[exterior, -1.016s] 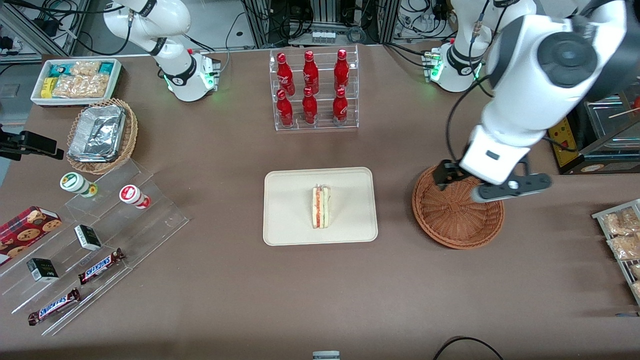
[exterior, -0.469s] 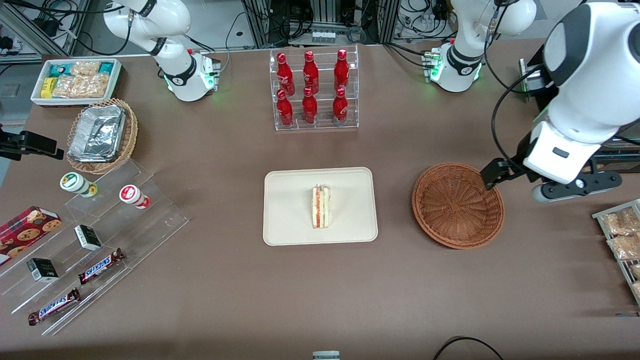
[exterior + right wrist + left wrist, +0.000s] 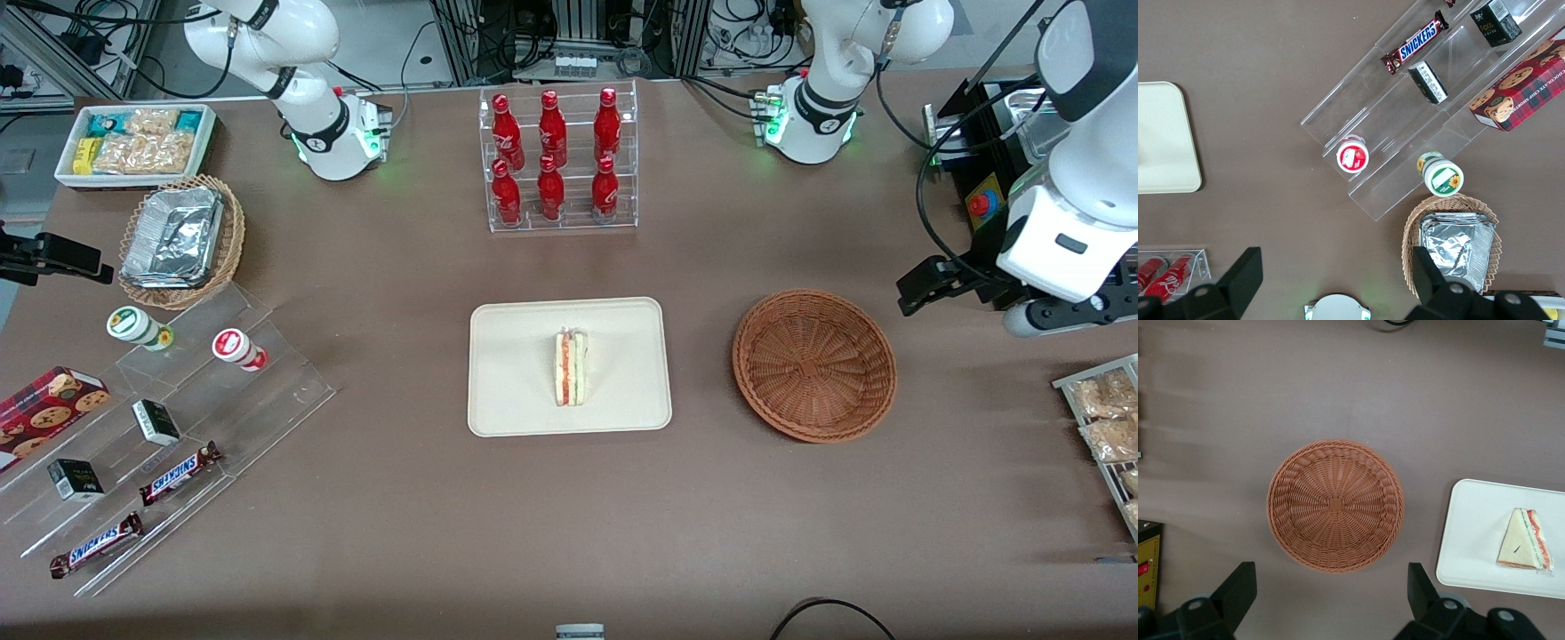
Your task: Place sandwich from basket to tray
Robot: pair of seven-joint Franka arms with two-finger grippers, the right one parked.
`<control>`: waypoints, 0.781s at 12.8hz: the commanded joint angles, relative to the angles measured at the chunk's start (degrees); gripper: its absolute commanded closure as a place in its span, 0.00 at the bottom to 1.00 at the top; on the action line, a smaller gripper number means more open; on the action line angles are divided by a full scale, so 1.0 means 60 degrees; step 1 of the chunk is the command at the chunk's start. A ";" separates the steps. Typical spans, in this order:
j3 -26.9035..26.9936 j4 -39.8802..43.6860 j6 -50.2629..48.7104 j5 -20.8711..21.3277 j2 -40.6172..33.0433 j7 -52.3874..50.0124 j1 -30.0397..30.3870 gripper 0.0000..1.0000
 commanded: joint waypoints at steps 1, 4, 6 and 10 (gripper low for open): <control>-0.1301 -0.0201 -0.0223 -0.0351 -0.0459 0.0407 0.1602 0.00; -0.3361 -0.0317 -0.0473 -0.0308 -0.0737 0.1285 0.3924 0.00; -0.5735 -0.0683 -0.0399 -0.0205 -0.1118 0.1536 0.6197 0.00; -0.6917 -0.1034 -0.0751 -0.0190 -0.1586 0.2078 0.7525 0.00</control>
